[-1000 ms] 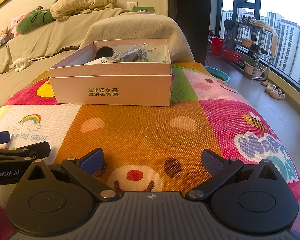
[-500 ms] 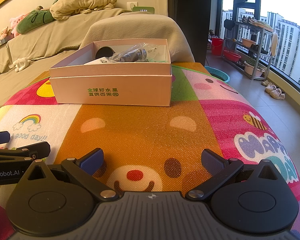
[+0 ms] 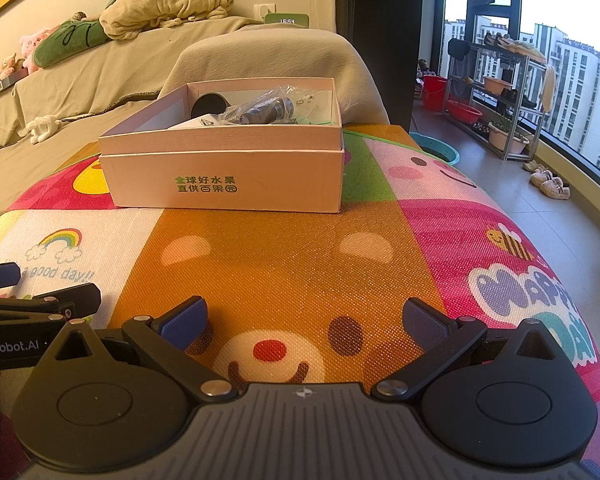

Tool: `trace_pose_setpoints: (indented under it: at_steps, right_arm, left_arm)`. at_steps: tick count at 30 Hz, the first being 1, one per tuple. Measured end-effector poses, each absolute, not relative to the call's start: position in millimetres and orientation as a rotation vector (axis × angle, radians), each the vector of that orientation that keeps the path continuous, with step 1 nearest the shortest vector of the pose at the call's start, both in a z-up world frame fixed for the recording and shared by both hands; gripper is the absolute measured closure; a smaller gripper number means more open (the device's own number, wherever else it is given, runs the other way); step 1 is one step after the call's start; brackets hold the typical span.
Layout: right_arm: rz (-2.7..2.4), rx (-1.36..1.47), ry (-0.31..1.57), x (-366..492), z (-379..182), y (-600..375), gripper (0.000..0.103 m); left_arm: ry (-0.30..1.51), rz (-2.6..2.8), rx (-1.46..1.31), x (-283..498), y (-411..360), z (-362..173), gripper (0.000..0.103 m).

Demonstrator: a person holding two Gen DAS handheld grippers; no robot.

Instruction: Organize rigid objects

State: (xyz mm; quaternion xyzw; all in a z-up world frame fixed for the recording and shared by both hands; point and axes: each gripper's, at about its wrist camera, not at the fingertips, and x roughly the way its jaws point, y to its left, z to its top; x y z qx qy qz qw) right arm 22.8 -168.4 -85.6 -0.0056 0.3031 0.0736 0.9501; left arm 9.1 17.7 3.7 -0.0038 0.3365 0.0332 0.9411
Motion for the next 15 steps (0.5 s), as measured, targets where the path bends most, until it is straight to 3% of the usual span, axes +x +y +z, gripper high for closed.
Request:
trace_pose_setpoints:
  at_steps: [15]
  right_arm:
    - [0.149,-0.012,0.616,22.9,-85.7,-167.8,0.0]
  left_arm:
    - [0.687,0.068,-0.007,8.9,17.6,4.0,0.001]
